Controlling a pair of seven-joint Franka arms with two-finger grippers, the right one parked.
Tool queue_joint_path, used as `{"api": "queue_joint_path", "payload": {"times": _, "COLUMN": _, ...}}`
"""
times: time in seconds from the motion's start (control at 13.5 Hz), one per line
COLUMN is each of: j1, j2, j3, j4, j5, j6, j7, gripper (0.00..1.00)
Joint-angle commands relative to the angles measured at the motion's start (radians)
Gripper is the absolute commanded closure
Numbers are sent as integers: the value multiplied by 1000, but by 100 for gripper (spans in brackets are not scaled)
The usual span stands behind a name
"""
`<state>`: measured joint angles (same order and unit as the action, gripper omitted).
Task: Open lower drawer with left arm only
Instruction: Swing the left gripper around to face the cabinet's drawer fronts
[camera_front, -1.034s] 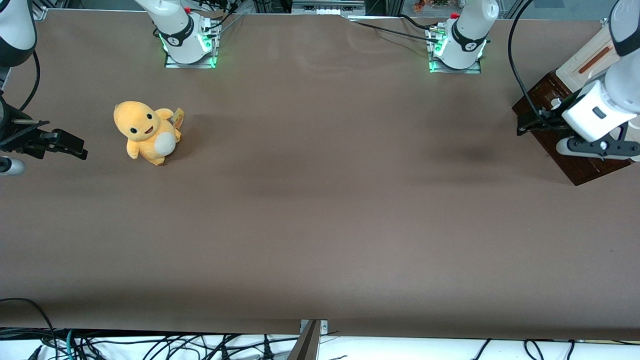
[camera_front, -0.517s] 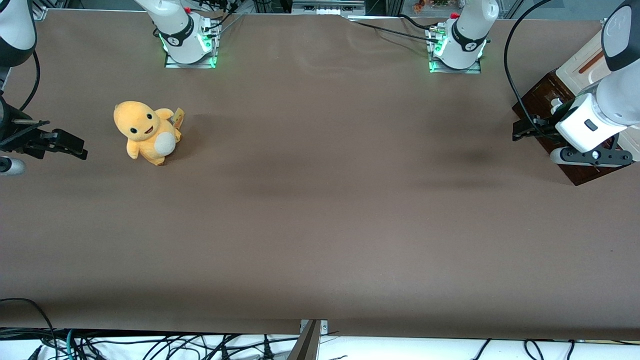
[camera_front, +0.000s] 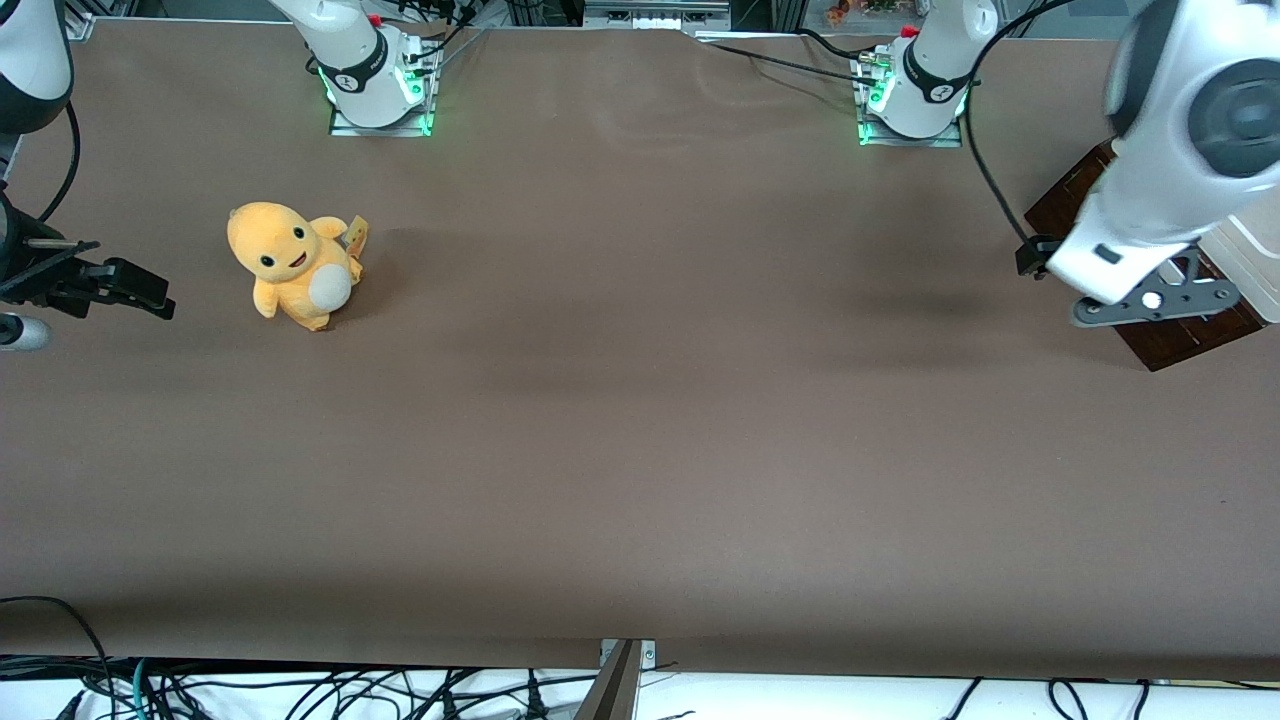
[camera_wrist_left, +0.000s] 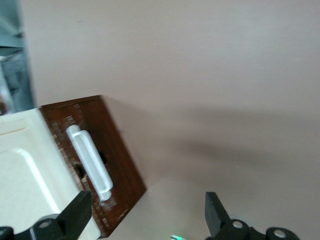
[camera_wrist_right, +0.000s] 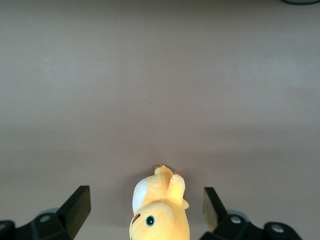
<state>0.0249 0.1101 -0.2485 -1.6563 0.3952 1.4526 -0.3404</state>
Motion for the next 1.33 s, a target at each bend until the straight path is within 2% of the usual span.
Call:
{"api": "queue_joint_path", "payload": {"times": 0.0, "j1": -3, "j2": 22, "j3": -14, "j4": -40, "j5": 140, "j6": -63, "j7": -66, "gripper": 0}}
{"api": "queue_joint_path", "payload": {"times": 0.15, "j1": -3, "j2": 69, "j3": -18, "j4": -45, "j5": 200, "j6": -86, "j7": -110, "gripper": 0}}
{"api": "queue_joint_path", "payload": {"times": 0.22, "j1": -5, "j2": 107, "j3": -20, "j4": -43, "j5": 205, "j6": -139, "j7": -158, "gripper": 0}}
{"api": "queue_joint_path", "payload": {"times": 0.37, "j1": -38, "j2": 193, "j3": -26, "j4": -43, "j5": 206, "j6": -237, "j7": -280, "gripper": 11}}
{"api": "queue_joint_path", "payload": {"times": 0.52, "j1": -69, "j2": 249, "j3": -29, "j4": -45, "j5": 282, "j6": -270, "j7": -344, "gripper": 0}}
{"api": "queue_joint_path", "payload": {"times": 0.81, "j1": -108, "j2": 330, "j3": -29, "j4": -80, "j5": 335, "j6": -360, "j7": -413, "gripper": 0}}
{"api": "queue_joint_path", "payload": {"times": 1.03, "j1": -97, "j2": 474, "j3": -29, "j4": -88, "j5": 390, "j6": -480, "j7": -639, "gripper": 0}}
{"api": "queue_joint_path", "payload": {"times": 1.11, "j1": -94, "j2": 483, "j3": -29, "j4": -108, "j5": 399, "j6": -480, "j7": -641, "gripper": 0}}
{"api": "queue_joint_path", "payload": {"times": 1.26, "j1": -91, "j2": 485, "j3": -29, "j4": -210, "j5": 492, "j6": -465, "j7": -643, "gripper": 0}}
